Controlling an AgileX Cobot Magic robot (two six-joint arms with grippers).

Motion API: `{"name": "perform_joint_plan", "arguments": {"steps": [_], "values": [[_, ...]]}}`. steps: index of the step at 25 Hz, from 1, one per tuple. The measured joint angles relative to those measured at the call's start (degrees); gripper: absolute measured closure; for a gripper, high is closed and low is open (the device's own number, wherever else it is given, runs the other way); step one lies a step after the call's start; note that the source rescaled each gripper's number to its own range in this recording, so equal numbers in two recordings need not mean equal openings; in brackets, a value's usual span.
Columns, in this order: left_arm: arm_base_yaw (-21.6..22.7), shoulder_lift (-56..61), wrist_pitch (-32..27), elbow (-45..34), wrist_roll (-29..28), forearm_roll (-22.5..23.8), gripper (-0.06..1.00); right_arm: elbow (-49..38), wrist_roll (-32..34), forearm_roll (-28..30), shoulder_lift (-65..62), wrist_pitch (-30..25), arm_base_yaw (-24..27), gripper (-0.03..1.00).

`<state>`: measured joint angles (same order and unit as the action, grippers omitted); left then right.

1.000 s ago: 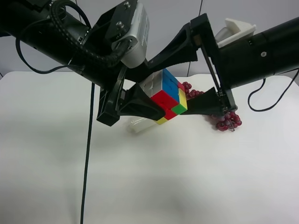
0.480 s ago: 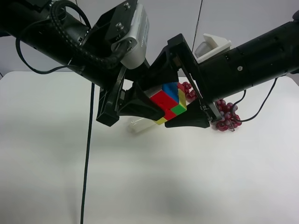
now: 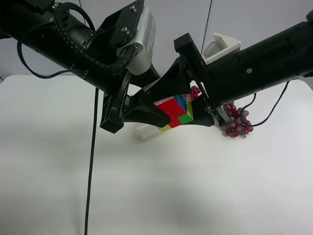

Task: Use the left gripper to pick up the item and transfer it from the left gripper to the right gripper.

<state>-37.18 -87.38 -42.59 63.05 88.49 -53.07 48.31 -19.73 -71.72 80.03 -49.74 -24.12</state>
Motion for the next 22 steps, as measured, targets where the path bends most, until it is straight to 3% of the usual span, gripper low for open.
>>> {"name": "perform_joint_plan", "arguments": {"steps": [2,3,5,7,10,17,22], "values": [[0.00,0.00,0.42,0.00,-0.04,0.12,0.90,0.00,0.01,0.00,0.00,0.29,0.00,0.97],[0.00,0.00,0.69,0.00,-0.11,-0.08,0.75,0.00,0.12,0.27,0.00,0.93,0.00,0.97],[-0.05,0.13,1.26,0.00,-1.25,-0.45,0.26,0.00,0.54,0.50,0.21,2.54,0.05,0.97],[-0.11,0.13,1.91,0.00,-2.15,-0.50,0.05,0.00,0.54,0.50,0.36,2.64,0.05,0.97],[-0.11,0.13,2.21,0.00,-2.52,-0.52,-0.03,0.00,0.54,0.50,0.43,2.84,0.05,0.97],[-0.11,2.39,2.21,0.00,-3.59,-0.22,-0.05,0.00,0.60,0.50,0.43,2.89,0.05,0.97],[-0.05,7.51,1.94,0.00,-8.55,6.43,-0.05,0.00,0.89,0.50,0.43,2.95,0.05,0.97]]}}
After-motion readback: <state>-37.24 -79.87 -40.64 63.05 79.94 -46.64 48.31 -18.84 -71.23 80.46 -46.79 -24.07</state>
